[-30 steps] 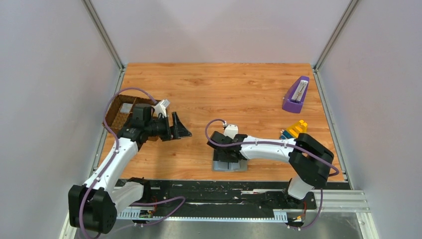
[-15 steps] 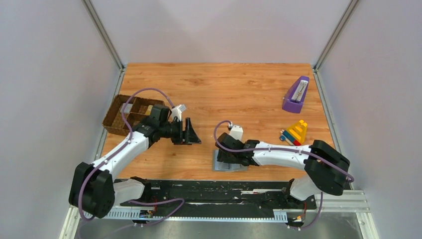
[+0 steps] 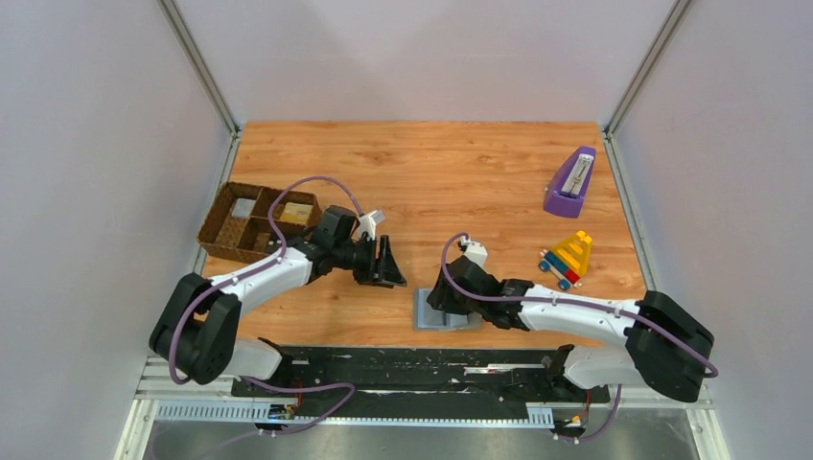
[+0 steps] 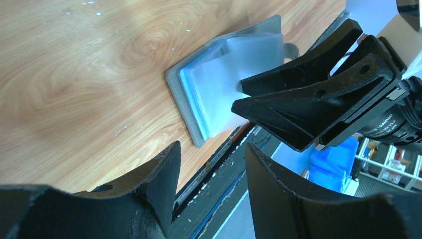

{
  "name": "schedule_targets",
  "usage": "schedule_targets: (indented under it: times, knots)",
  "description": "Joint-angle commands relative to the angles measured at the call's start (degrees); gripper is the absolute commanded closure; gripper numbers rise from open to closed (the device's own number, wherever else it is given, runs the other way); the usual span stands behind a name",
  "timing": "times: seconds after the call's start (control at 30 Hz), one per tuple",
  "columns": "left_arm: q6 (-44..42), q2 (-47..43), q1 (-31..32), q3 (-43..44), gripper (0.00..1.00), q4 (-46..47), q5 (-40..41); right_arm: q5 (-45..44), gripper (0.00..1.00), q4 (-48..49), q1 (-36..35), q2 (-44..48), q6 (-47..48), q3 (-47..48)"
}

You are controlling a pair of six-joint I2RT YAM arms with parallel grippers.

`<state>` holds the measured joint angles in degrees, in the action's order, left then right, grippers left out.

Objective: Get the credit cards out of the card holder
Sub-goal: Remove the credit card from the card holder.

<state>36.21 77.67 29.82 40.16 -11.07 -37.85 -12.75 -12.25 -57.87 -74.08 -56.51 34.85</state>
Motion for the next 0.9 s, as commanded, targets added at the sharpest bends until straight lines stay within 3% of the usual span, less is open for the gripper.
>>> schedule_targets:
  times: [0.0, 0.33, 0.57, 0.77, 0.87]
  knots:
    - [3.91, 2.67, 2.89, -0.39, 0.42, 8.46, -1.61, 4.35, 0.62, 8.05, 1.83, 4.64, 1.77, -3.96]
    - [5.52, 7.86, 6.29, 0.64, 0.48, 12.26, -0.81, 5.62, 0.70, 7.65, 3.42, 9.10, 2.08, -6.21]
    - [1.83, 5.70, 6.30, 1.34, 0.48, 5.98, 4.76, 2.72, 0.58, -0.45, 3.44, 4.35, 0.91, -0.40]
    - [1.58, 0.91, 6.27, -0.27, 0.48, 2.55, 10.99, 1.52, 0.59, -6.47, 2.57, -2.91, -0.53, 5.93]
    - [0.73, -1.81, 6.27, -0.36, 0.48, -0.64, 15.17, -0.05, 0.51, -11.54, 1.64, -7.02, -1.61, 9.69]
